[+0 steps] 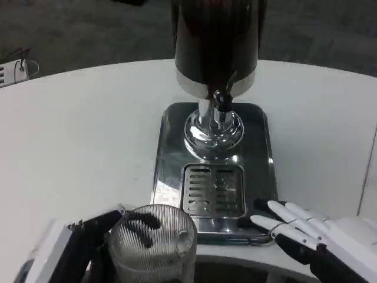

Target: Grasp the cup under the faucet to collect the drink, then remove the cup.

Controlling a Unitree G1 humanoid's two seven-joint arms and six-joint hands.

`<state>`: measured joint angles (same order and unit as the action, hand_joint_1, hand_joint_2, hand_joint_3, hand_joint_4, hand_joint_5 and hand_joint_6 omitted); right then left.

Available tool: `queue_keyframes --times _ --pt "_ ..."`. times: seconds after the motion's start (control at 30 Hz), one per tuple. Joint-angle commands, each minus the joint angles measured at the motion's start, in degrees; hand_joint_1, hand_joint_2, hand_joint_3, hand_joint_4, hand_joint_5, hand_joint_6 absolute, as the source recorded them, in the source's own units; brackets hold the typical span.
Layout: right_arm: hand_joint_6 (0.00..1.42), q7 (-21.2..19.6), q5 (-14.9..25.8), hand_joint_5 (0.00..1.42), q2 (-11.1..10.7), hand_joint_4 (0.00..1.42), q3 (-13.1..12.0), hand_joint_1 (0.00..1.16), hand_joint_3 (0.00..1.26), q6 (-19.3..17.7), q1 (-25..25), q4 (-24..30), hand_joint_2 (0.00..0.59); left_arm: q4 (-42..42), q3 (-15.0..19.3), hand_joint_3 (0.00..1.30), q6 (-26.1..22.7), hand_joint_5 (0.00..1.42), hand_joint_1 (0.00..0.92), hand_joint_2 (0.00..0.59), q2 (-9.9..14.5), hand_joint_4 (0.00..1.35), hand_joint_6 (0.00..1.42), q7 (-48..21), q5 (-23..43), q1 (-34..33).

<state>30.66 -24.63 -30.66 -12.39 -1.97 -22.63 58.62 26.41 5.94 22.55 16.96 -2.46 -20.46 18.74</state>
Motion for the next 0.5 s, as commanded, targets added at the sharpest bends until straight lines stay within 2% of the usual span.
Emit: queue_keyframes --times 0.03,0.27,0.5 --pt "0.05 0.11 0.88 0.0 0.45 0.0 -1.11 0.41 0.13 -0.7 -1.07 0.9 0.49 0.71 -0.18 1.03 -0.35 1.22 0.458 0.0 -0.7 1.11 1.29 0.22 0.43 -1.43" --pt "0.05 -0.02 1.75 0.0 0.85 0.0 -2.72 0.41 0.13 -1.28 -2.05 1.12 0.49 -1.44 -0.9 1.03 -1.99 1.22 0.458 0.0 -1.53 1.11 1.29 0.78 -1.34 -5.39" --pt "0.05 -0.17 3.14 0.0 1.21 0.0 -5.38 0.41 0.13 -2.33 -3.45 1.19 0.495 -7.12 -1.36 1.03 -3.91 1.22 0.458 0.0 -2.41 1.11 1.29 2.65 -4.51 -12.14"
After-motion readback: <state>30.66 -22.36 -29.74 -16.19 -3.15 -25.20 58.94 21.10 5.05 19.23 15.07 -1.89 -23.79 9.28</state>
